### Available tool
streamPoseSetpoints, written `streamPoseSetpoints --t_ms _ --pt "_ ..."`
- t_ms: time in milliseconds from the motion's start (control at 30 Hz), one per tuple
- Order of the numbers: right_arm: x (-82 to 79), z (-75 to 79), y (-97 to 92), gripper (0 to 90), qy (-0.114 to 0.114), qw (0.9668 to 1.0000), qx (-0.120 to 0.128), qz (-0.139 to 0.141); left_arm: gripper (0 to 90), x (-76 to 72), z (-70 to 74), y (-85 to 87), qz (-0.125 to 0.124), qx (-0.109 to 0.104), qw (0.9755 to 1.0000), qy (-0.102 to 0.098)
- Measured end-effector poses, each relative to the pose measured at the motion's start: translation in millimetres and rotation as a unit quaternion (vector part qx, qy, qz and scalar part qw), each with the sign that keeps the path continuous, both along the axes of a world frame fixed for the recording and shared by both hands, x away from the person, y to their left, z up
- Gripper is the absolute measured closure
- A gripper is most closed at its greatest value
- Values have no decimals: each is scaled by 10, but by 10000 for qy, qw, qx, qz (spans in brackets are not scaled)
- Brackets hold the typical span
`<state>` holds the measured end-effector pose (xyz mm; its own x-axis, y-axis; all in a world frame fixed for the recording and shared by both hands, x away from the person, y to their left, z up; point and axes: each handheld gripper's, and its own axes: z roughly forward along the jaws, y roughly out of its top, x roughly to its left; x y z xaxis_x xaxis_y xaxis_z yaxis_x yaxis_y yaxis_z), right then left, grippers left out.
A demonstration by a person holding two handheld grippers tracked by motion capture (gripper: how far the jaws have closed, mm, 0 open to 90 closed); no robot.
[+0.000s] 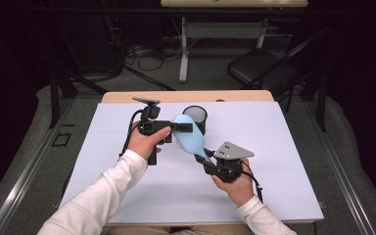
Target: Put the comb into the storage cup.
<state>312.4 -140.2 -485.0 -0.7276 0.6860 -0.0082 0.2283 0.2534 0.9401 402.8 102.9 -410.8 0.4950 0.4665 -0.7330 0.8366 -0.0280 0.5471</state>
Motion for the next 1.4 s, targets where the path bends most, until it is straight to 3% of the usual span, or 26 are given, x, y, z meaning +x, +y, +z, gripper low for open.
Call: streamPoseSetpoints --t_ms 300,867,1400 --pt "1 -5 1 691 11 10000 25 -8 497 1 8 -7 24 47 10000 56" --pt "31 -38 4 675 259 9996 67 -30 502 27 -25 -39 58 154 9996 209" --pt "41 -62 39 559 450 9990 75 32 502 68 -59 -43 69 190 9996 220"
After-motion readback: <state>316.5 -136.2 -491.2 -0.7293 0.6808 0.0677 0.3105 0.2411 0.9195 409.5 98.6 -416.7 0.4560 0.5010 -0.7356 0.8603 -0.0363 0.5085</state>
